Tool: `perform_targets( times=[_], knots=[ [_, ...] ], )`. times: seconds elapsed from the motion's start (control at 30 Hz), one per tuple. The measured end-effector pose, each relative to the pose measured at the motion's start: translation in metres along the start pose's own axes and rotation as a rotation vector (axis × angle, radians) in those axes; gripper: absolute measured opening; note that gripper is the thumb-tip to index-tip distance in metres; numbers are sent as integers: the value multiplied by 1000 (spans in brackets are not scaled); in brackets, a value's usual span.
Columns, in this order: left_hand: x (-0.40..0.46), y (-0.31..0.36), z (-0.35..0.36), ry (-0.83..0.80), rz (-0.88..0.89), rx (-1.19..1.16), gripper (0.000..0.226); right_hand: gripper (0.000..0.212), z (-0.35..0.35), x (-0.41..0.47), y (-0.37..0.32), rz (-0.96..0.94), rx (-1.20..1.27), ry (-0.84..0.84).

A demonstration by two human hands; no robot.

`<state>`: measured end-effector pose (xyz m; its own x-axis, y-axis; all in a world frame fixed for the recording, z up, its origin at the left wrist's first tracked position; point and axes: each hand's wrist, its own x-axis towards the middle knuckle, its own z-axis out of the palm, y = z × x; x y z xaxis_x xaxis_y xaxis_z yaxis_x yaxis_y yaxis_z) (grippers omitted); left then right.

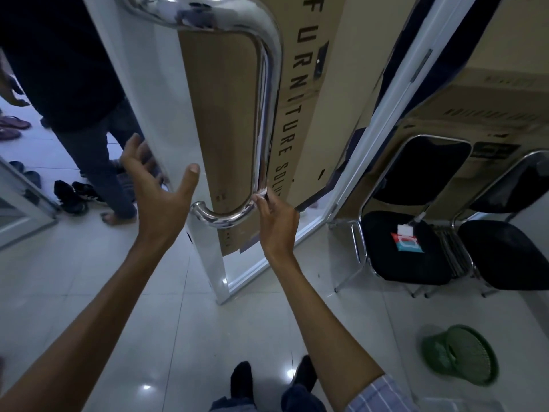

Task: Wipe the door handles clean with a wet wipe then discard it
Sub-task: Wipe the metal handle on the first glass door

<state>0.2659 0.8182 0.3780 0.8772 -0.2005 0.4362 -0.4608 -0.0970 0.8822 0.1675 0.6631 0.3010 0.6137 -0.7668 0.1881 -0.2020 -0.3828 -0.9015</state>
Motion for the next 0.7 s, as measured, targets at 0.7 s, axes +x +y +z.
perform_targets(
  times=[0.7],
  knots=[
    [43,-32,17,134,-42,122,82,42,-19,53,-108,-483,34,277]
  ],
)
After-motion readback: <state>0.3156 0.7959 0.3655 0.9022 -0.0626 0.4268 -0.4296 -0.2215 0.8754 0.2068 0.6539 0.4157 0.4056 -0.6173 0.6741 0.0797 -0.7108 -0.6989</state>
